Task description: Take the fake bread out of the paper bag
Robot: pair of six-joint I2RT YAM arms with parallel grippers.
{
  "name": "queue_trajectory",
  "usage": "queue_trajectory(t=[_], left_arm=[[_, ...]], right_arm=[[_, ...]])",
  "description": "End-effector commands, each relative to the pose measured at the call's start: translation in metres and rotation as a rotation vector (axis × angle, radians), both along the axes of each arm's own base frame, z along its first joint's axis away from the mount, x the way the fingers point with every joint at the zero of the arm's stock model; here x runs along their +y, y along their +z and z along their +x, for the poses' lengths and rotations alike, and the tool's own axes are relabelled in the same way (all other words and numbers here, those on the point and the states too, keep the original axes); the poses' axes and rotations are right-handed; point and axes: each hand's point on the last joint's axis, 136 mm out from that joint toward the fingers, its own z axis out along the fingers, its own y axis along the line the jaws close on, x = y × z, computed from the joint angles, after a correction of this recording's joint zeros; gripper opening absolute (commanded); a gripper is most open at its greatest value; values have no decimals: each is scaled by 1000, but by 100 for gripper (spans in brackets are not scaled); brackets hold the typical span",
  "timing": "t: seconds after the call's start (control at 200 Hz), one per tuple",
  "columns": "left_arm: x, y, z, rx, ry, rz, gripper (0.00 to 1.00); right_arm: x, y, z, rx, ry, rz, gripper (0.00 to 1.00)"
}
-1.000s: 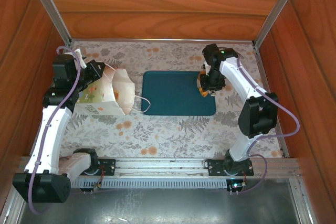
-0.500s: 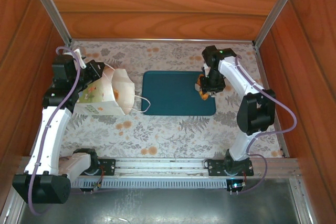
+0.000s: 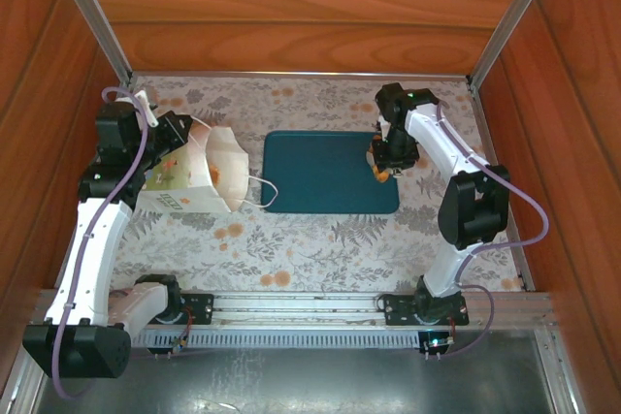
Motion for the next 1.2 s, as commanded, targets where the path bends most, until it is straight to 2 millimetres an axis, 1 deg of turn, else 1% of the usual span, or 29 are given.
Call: queue_trajectory(t=[0.0,0.22,0.37,0.465,0.54,0.685,0.735,0.78,0.91,1.03,1.195], left_arm=[[3,4,-1,-34,10,10,0],[3,4,0,-31,14,5,0],[3,4,-1,-33,14,3,0],[3,4,-1,-32,16,1,0],[3,5,-2,-34,17,0,0],[5,4,-1,-35,26,4,0],[6,3,0,-36,32,4,0],[6,3,1,-38,35,2,0],[5,5,1,-45,27,2,0],[5,6,1,-46,26,2,0],[7,7,0,-47,44,0,0]], right_arm=[[3,4,9,-27,7,30,47],[8,-2,8,-18,17,58,47],[-1,-7,3,10,10,10,48],[-5,0,-2,20,4,-11,47],[-5,6,2,-20,11,-2,47],[-3,6,4,-34,14,13,50],[1,4,5,-38,24,32,50],[-1,1,5,-36,24,22,50],[-4,-4,-2,1,22,4,50],[-2,-2,-5,-4,26,24,49],[-4,3,-4,-17,39,16,54]])
